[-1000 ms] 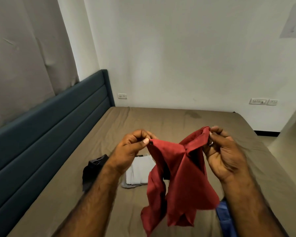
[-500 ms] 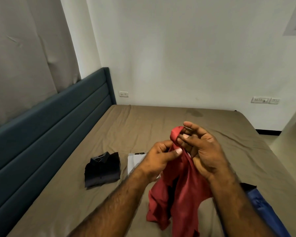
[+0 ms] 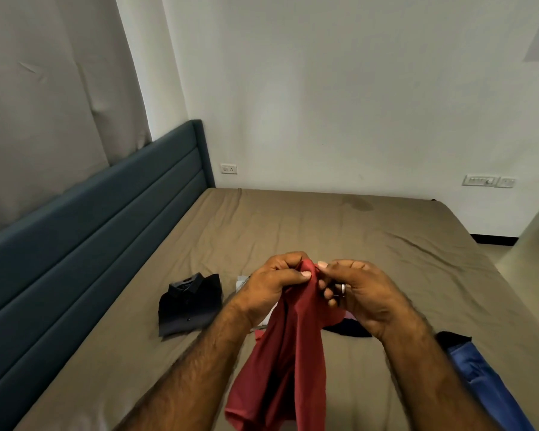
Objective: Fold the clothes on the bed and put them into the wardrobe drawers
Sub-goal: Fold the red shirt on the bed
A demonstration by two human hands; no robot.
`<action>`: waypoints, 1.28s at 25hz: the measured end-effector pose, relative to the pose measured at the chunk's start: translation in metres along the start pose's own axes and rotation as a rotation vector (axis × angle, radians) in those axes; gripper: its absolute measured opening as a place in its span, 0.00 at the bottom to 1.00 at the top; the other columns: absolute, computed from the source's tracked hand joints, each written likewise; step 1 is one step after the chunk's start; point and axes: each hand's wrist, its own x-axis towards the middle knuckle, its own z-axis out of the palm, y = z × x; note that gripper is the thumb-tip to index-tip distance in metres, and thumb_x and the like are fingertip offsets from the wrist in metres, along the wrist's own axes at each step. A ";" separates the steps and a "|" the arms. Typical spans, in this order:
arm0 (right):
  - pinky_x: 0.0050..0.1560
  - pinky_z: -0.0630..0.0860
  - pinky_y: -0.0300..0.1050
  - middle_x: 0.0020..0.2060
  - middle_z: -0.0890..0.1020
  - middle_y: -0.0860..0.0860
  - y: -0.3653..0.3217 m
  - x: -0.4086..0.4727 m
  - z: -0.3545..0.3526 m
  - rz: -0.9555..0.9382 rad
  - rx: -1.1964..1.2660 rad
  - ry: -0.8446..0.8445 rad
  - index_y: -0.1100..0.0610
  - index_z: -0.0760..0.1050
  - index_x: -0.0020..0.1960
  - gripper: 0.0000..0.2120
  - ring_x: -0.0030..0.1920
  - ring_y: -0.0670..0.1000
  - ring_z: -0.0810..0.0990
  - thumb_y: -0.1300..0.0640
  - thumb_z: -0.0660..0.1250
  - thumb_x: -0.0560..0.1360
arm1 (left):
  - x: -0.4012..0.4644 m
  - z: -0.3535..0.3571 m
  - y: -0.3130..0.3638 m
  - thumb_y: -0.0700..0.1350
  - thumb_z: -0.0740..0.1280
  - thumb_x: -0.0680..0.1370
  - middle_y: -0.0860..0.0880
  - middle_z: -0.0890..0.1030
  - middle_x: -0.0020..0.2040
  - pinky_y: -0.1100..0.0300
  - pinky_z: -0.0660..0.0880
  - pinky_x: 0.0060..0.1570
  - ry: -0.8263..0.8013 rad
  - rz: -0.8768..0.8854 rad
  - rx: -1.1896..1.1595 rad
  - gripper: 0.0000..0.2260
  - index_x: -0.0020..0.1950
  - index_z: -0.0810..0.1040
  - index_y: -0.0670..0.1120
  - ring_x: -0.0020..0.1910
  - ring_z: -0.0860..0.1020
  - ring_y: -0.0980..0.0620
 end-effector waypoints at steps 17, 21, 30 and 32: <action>0.32 0.76 0.42 0.35 0.82 0.58 0.006 0.006 0.005 -0.091 -0.088 0.139 0.70 0.83 0.46 0.15 0.32 0.50 0.77 0.56 0.76 0.77 | -0.002 0.006 -0.007 0.49 0.67 0.83 0.50 0.81 0.36 0.53 0.76 0.34 0.242 0.154 0.671 0.07 0.48 0.82 0.49 0.32 0.76 0.54; 0.33 0.73 0.42 0.35 0.81 0.58 0.007 0.007 0.004 -0.152 -0.011 0.153 0.65 0.83 0.42 0.05 0.32 0.49 0.76 0.64 0.74 0.75 | 0.001 0.010 0.000 0.52 0.68 0.82 0.51 0.82 0.36 0.51 0.79 0.35 0.231 0.146 0.729 0.07 0.48 0.83 0.52 0.33 0.79 0.54; 0.38 0.79 0.46 0.33 0.83 0.55 0.007 0.020 -0.009 -0.080 0.225 0.369 0.60 0.80 0.42 0.08 0.35 0.52 0.82 0.62 0.67 0.80 | -0.008 -0.021 0.022 0.37 0.69 0.82 0.46 0.81 0.41 0.61 0.78 0.43 0.338 0.162 -0.015 0.05 0.48 0.84 0.42 0.40 0.80 0.52; 0.41 0.82 0.48 0.38 0.85 0.56 -0.005 0.024 -0.021 -0.145 0.337 0.414 0.60 0.80 0.47 0.08 0.40 0.55 0.86 0.59 0.64 0.82 | -0.012 -0.061 0.029 0.41 0.70 0.82 0.41 0.78 0.41 0.57 0.75 0.42 0.278 0.139 0.099 0.07 0.49 0.82 0.37 0.39 0.76 0.47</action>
